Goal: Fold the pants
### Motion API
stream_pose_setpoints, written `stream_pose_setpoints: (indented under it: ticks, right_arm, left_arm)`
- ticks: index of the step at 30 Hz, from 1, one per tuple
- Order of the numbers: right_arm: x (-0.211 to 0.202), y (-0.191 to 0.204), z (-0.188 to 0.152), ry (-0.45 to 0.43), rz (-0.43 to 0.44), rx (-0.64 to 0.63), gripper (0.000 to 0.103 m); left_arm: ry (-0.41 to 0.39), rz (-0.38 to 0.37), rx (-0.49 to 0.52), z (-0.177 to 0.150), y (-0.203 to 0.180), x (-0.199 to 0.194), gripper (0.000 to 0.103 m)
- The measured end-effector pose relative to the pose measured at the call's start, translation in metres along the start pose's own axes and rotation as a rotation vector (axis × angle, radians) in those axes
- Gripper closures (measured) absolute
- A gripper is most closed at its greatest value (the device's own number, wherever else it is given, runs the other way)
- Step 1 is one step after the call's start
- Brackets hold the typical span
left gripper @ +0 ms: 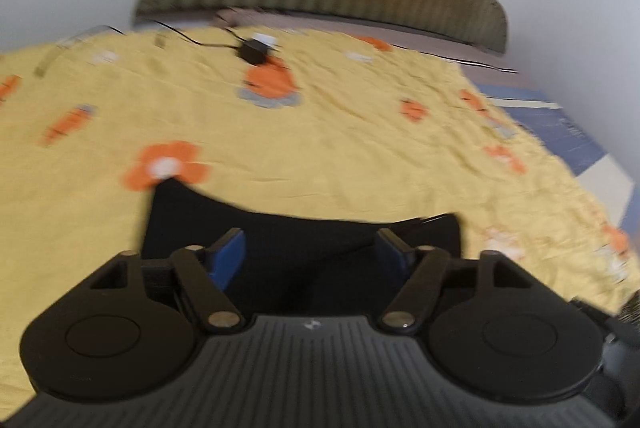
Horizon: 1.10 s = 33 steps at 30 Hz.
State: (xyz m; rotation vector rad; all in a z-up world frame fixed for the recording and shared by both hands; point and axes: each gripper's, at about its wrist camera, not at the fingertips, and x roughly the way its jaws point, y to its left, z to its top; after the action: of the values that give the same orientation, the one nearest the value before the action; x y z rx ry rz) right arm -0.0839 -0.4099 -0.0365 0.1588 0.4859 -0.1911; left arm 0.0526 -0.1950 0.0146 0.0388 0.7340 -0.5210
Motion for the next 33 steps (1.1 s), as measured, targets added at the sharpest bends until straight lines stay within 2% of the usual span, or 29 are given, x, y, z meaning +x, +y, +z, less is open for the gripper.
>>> stream_pose_setpoints:
  ticks: [1, 4, 6, 10, 12, 14, 15, 17, 19, 21, 23, 26, 30, 33]
  right_arm:
    - [-0.001, 0.002, -0.003, -0.001, -0.003, 0.015, 0.076]
    - [-0.006, -0.009, -0.015, 0.006, 0.075, 0.132, 0.076]
    - [-0.009, -0.004, -0.021, 0.009, 0.088, 0.121, 0.076]
    - [0.004, -0.007, -0.026, 0.058, 0.036, 0.077, 0.076]
    - [0.002, -0.010, -0.029, 0.071, 0.019, 0.089, 0.076]
    - [-0.001, -0.009, -0.031, 0.069, 0.043, 0.099, 0.076]
    - [-0.001, -0.007, -0.033, 0.069, 0.034, 0.084, 0.078]
    - [0.001, -0.003, -0.034, 0.072, 0.001, 0.016, 0.095]
    - [-0.001, -0.005, -0.035, 0.060, -0.008, 0.010, 0.100]
    - [-0.006, -0.014, -0.033, 0.053, 0.019, 0.049, 0.101]
    - [-0.012, -0.017, -0.030, 0.038, 0.025, 0.036, 0.101]
    - [-0.021, -0.018, -0.029, 0.021, -0.009, 0.000, 0.102]
    - [-0.002, -0.020, -0.042, 0.095, -0.033, -0.016, 0.099]
    - [-0.004, -0.019, -0.037, 0.085, -0.084, -0.015, 0.098]
  left_arm:
    - [-0.013, 0.021, 0.007, -0.005, 0.007, -0.008, 0.029]
    - [-0.049, 0.070, 0.024, -0.021, 0.025, -0.024, 0.027]
    - [-0.040, 0.078, 0.017, -0.030, 0.033, -0.024, 0.027]
    - [0.031, 0.009, -0.034, -0.045, 0.045, -0.015, 0.027]
    - [0.042, 0.013, -0.050, -0.049, 0.048, -0.014, 0.027]
    - [0.042, 0.024, -0.050, -0.052, 0.051, -0.015, 0.026]
    - [0.045, 0.030, -0.050, -0.053, 0.052, -0.014, 0.026]
    - [0.048, 0.029, -0.055, -0.053, 0.053, -0.014, 0.026]
    - [0.043, 0.030, -0.056, -0.052, 0.054, -0.017, 0.024]
    - [0.032, 0.040, -0.053, -0.051, 0.053, -0.019, 0.021]
    - [0.026, 0.042, -0.053, -0.050, 0.053, -0.020, 0.020]
    - [0.023, 0.040, -0.048, -0.050, 0.053, -0.021, 0.019]
    - [0.033, 0.057, -0.030, -0.053, 0.051, -0.016, 0.016]
    - [0.034, 0.049, -0.020, -0.053, 0.054, -0.017, 0.016]
